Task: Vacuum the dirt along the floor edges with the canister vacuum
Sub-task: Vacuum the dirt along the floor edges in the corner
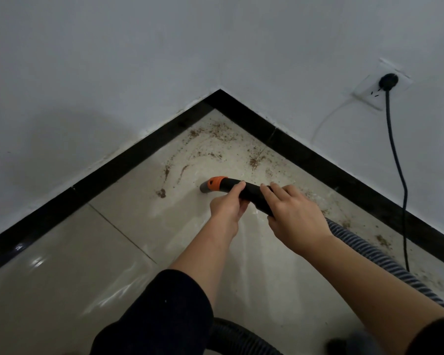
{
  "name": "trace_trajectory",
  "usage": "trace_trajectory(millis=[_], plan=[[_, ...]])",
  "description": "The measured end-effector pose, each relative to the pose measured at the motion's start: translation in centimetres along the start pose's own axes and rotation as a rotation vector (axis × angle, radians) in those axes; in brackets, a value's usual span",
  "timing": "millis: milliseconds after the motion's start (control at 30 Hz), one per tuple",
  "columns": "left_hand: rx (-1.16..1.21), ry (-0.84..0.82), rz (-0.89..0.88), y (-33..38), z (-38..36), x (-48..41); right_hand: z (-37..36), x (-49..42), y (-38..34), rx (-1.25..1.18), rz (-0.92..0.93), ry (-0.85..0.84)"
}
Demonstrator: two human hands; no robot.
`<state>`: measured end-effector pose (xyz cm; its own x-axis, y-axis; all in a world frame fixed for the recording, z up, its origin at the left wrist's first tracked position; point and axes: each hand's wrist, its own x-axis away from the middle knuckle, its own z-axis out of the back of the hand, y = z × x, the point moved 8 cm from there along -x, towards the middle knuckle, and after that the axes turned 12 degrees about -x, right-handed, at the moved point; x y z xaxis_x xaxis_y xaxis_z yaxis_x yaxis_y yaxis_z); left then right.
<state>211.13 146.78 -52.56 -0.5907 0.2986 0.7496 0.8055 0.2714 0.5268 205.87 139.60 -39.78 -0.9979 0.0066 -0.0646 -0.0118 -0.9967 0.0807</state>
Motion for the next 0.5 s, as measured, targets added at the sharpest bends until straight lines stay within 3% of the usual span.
trace_trajectory(millis=[500], plan=[[0.007,0.008,-0.009,1.3,0.5,-0.8,-0.8,-1.6,-0.6,-0.013,-0.013,-0.106]])
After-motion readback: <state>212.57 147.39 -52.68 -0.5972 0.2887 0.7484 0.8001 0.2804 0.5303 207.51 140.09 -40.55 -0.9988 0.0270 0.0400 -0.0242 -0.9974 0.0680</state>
